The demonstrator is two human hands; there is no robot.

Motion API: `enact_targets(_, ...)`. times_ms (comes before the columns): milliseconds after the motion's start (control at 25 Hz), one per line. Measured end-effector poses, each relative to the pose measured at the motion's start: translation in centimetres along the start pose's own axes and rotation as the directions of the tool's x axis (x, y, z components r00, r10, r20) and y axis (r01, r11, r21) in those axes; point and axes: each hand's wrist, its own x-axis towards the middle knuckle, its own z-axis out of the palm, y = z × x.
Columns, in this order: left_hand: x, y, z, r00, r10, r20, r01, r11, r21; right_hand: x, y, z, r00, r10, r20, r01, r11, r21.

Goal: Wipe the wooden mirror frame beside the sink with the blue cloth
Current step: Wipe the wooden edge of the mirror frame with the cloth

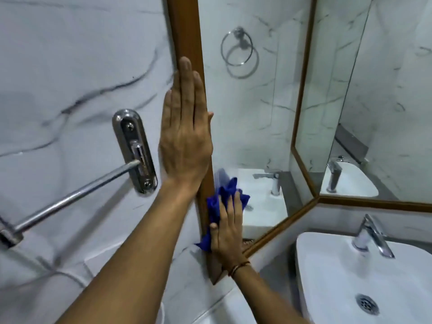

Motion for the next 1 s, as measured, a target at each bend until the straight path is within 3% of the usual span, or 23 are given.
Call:
enact_targets(80, -5.6, 0.3, 1.8, 1.000, -0.018, 0.001, 0.018, 1.000, -0.001, -9.8, 1.4, 3.2, 0.945, 0.325, 0.040, -0.328, 0.940, 0.097)
enact_targets(160, -9.7, 0.7, 2.9, 1.000, -0.020, 0.022, 0.020, 1.000, 0.017, -12.0, 1.7, 4.9, 0.801, 0.597, 0.034, -0.586, 0.773, 0.244)
enact_targets(200, -10.8, 0.7, 3.1, 0.999, -0.010, 0.041, 0.009, 1.000, 0.022, -11.0, 3.2, 5.2, 0.720, 0.693, -0.045, -0.650, 0.695, 0.308)
enact_targets(320, -12.2, 0.4, 3.6, 0.998, 0.009, 0.059, -0.012, 0.999, 0.038, -4.7, 9.6, 4.2, 0.341, 0.918, -0.204, -0.788, 0.398, 0.470)
enact_targets(360, -12.2, 0.4, 3.5, 0.998, 0.007, 0.055, -0.009, 0.999, 0.041, -3.8, 8.4, 4.2, 0.296, 0.933, -0.203, -0.793, 0.359, 0.492)
enact_targets(400, -12.2, 0.3, 3.6, 0.998, 0.014, 0.055, -0.017, 0.999, 0.047, -3.8, 5.3, 4.5, 0.360, 0.914, -0.188, -0.762, 0.404, 0.505)
enact_targets(520, -12.4, -0.1, 4.1, 0.995, 0.042, 0.087, -0.050, 0.995, 0.091, -5.2, 2.9, 4.8, 0.431, 0.881, -0.196, -0.720, 0.466, 0.514)
enact_targets(560, -12.4, 0.0, 4.2, 0.996, 0.041, 0.084, -0.048, 0.995, 0.085, -4.1, 5.0, 4.1, 0.428, 0.877, -0.216, -0.709, 0.475, 0.521)
enact_targets(600, -12.4, 0.1, 4.1, 0.996, 0.035, 0.077, -0.041, 0.997, 0.068, -3.6, 7.0, 4.0, 0.341, 0.915, -0.217, -0.739, 0.403, 0.540)
enact_targets(640, -12.3, 0.2, 4.0, 0.997, 0.030, 0.067, -0.034, 0.998, 0.056, -3.5, 7.7, 4.4, 0.298, 0.923, -0.242, -0.755, 0.383, 0.532)
enact_targets(800, -12.1, 0.3, 4.1, 0.998, 0.021, 0.053, -0.025, 0.997, 0.072, -5.0, 3.4, 4.7, 0.415, 0.880, -0.232, -0.736, 0.475, 0.482)
enact_targets(880, -12.1, 0.3, 4.1, 0.999, 0.019, 0.038, -0.020, 0.999, 0.040, -3.9, 9.0, 4.1, 0.374, 0.883, -0.284, -0.716, 0.470, 0.517)
enact_targets(960, -12.1, 0.6, 4.1, 1.000, 0.019, 0.023, -0.020, 0.999, 0.038, -3.8, 8.9, 4.1, 0.287, 0.914, -0.288, -0.748, 0.402, 0.528)
enact_targets(1000, -12.2, 0.5, 4.1, 1.000, 0.018, 0.021, -0.019, 0.999, 0.046, -5.0, 7.0, 4.7, 0.336, 0.907, -0.255, -0.724, 0.422, 0.546)
